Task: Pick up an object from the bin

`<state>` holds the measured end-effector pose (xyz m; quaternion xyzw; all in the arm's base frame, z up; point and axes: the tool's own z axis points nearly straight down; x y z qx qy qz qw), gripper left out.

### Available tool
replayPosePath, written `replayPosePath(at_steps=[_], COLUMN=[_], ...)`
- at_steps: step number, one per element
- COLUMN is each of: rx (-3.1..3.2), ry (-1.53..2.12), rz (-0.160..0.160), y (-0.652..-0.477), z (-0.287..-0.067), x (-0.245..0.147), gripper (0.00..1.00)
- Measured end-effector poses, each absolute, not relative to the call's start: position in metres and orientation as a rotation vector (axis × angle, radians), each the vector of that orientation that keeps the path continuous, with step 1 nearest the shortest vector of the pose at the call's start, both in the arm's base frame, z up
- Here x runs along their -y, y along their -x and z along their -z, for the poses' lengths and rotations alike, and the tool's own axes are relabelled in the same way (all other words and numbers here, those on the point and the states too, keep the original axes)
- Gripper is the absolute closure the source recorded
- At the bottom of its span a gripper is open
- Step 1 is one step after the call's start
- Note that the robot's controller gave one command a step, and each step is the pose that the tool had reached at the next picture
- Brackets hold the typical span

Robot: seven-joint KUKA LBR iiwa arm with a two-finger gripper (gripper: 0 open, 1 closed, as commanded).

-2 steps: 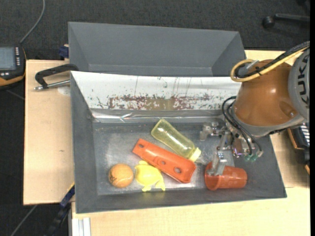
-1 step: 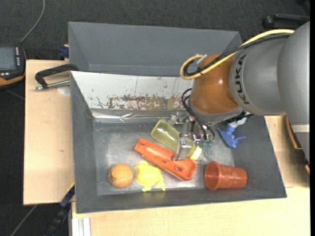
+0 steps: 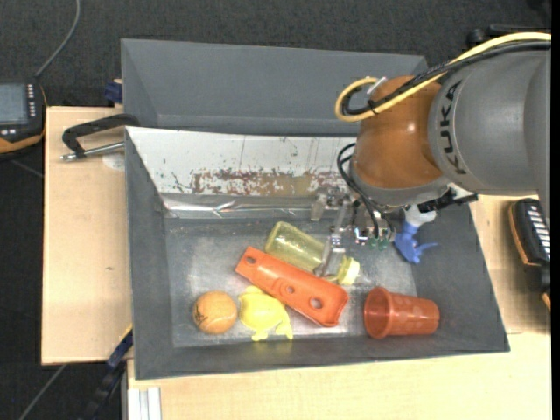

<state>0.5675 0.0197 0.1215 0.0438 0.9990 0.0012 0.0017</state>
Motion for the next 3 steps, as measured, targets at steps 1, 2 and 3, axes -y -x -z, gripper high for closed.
replayPosePath(at_steps=[1, 2, 3], rx=[-3.131, -3.122, -3.088], ry=[-0.064, -0.273, -0.526], rz=[-0.006, -0.007, -0.01], y=[-0.572, -0.584, -0.573], z=[-0.105, -0.073, -0.071], x=[-0.022, -0.032, -0.02], gripper=[0.0, 0.0, 1.0])
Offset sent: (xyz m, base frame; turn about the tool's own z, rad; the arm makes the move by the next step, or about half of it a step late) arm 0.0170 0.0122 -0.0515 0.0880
